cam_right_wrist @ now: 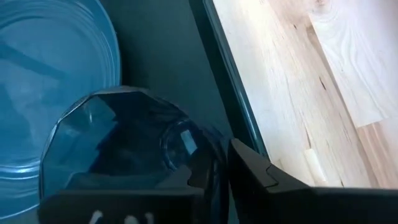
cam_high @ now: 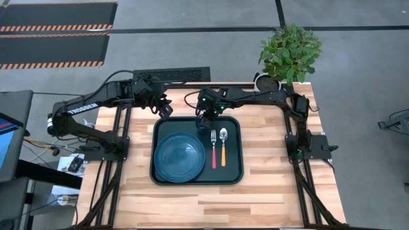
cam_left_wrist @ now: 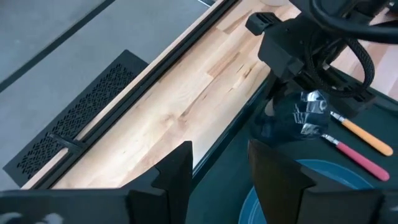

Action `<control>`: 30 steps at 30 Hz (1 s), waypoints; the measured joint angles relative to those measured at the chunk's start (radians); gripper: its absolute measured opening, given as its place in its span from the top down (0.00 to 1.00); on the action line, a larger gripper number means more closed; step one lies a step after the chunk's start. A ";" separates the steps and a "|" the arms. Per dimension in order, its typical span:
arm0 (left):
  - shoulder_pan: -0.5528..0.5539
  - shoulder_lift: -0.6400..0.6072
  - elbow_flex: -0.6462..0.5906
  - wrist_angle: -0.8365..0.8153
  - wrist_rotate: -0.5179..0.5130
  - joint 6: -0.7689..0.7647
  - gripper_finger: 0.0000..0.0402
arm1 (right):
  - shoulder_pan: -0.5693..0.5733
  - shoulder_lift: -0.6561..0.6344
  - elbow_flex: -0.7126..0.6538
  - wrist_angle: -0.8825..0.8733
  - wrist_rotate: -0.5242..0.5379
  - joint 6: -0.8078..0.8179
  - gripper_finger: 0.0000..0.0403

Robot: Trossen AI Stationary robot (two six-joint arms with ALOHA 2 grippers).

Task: Pick and place plate/cup/fork/spoon on tray
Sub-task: Put the dark blue cup on the black serving tray

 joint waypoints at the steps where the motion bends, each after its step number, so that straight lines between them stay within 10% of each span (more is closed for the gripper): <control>1: 0.000 0.000 0.000 0.003 0.000 0.000 0.64 | 0.000 0.000 0.000 0.000 0.000 0.000 0.80; 17: 0.000 -0.001 -0.007 0.045 -0.024 -0.039 0.64 | -0.013 -0.064 0.088 -0.090 -0.006 -0.037 0.48; 30: 0.006 0.061 -0.333 0.516 0.067 -0.194 0.64 | -0.054 -0.397 0.110 -0.550 0.054 0.029 0.49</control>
